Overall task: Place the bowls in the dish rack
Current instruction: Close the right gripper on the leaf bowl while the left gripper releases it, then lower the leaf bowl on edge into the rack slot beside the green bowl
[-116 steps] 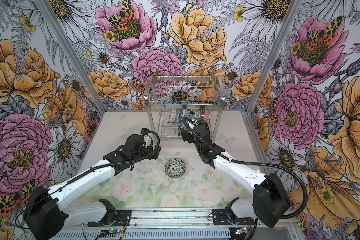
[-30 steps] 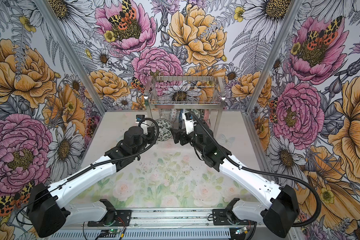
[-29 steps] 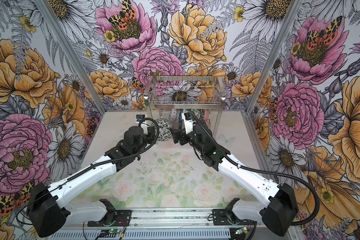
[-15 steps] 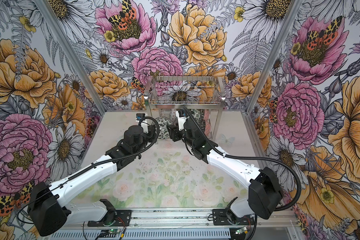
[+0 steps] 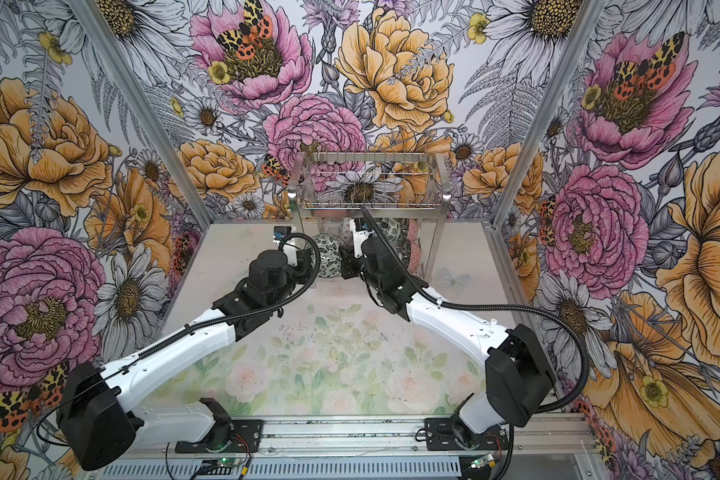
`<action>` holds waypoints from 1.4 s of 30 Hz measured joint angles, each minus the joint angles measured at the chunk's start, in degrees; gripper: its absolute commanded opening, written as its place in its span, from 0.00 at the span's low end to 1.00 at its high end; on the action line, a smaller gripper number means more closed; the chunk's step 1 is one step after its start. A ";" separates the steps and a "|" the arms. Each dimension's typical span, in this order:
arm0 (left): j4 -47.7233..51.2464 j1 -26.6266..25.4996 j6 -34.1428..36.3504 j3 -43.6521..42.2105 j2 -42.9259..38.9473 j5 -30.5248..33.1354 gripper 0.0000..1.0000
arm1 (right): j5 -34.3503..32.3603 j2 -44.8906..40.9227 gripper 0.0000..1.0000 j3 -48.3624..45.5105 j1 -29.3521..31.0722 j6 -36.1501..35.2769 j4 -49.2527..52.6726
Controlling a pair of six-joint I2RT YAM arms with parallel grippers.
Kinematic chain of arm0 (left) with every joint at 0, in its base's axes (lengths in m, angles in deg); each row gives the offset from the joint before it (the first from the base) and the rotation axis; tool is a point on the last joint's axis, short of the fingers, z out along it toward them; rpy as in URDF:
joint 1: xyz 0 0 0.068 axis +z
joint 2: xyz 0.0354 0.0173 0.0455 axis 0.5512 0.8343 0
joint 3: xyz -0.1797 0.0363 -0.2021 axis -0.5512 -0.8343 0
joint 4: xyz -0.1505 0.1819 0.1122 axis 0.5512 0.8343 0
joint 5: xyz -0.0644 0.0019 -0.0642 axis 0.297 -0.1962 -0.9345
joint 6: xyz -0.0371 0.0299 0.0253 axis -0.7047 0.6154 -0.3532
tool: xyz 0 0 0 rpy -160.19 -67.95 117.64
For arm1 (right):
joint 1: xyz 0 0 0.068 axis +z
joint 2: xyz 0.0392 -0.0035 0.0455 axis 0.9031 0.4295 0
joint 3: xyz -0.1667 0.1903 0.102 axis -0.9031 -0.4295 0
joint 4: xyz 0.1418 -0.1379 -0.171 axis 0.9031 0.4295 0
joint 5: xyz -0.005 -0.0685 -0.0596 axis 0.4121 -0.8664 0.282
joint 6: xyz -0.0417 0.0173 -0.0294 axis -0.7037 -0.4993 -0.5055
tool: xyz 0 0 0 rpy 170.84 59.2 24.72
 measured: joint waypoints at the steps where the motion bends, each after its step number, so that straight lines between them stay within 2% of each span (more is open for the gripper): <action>1: -0.04 0.00 0.00 0.00 0.00 0.02 0.00 | -0.13 0.00 0.00 0.09 0.00 -0.02 0.17; 5: -0.07 0.00 0.20 0.00 0.00 0.00 0.00 | -0.72 0.00 0.00 0.17 0.00 -0.20 0.46; 6: -0.07 0.00 0.26 0.00 0.00 0.00 0.03 | -0.94 0.00 0.00 0.17 0.00 -0.26 0.48; 8: 0.09 0.02 0.68 0.00 -0.13 -0.24 0.49 | -1.55 -0.02 0.00 0.20 0.11 -0.74 0.74; 10: 0.11 0.02 1.07 0.02 -0.81 -0.66 0.88 | -1.84 -0.02 0.00 0.20 0.11 -1.51 1.95; 11: 0.39 0.11 1.38 0.02 -1.49 -0.63 0.98 | -2.23 -0.09 0.00 0.20 0.11 -2.14 2.58; 18: 5.38 2.84 3.87 0.02 -10.86 -0.13 0.99 | -8.24 -0.46 0.00 0.20 0.11 -7.21 5.18; 23: 10.58 9.14 4.24 -0.13 -16.24 -0.37 0.99 | -17.46 0.42 0.00 1.22 1.29 -12.41 6.71; 28: 16.37 14.23 3.78 -2.14 -16.61 -2.05 0.99 | -30.14 6.27 0.00 6.10 3.74 -18.18 6.82; 32: 19.56 16.28 3.10 -3.61 -16.59 -3.48 0.99 | -38.27 11.67 0.00 8.83 5.07 -22.86 6.43; 42: 19.93 17.42 2.71 -3.67 -15.39 -6.10 0.99 | -49.72 22.14 0.00 14.86 5.86 -32.54 2.93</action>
